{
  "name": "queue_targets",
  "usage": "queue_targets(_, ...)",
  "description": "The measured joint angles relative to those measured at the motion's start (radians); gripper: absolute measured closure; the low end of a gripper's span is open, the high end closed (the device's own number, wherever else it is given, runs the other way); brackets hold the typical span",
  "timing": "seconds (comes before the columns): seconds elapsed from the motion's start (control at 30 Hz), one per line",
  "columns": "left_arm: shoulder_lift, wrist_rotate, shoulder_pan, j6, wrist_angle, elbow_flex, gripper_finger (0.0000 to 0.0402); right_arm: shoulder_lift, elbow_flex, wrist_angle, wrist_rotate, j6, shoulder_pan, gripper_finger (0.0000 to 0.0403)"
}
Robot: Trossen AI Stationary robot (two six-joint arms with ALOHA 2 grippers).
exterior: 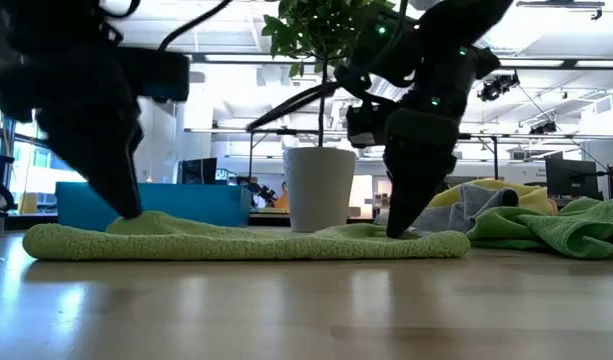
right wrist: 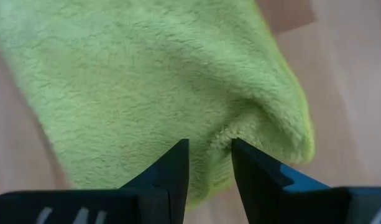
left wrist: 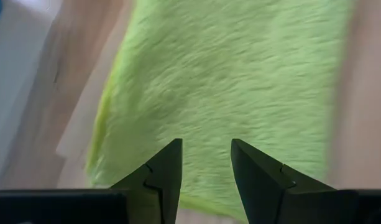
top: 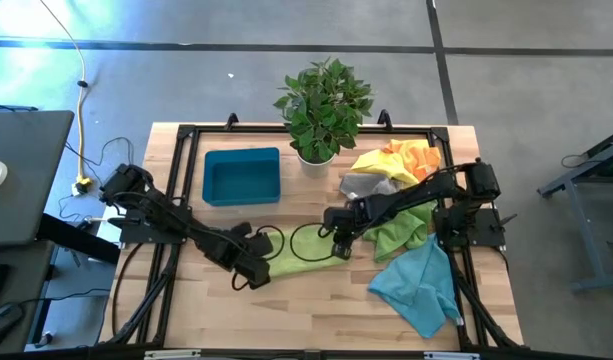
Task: Fold microfiber towels
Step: Fold the light green towel
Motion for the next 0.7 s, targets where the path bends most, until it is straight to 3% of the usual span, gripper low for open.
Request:
queue_targets(0.27,0.0,0.035,0.0,-0.077,0.015,-0.079,0.0275,-0.005,-0.051,0.07,0.021,0.066,0.017,0.0291)
queue_targets(0.7,0.0,0.076,-0.053,-0.148,0.081,-0.083,0.0276,-0.01,-0.046,0.052,0.055,0.063,0.019,0.0291)
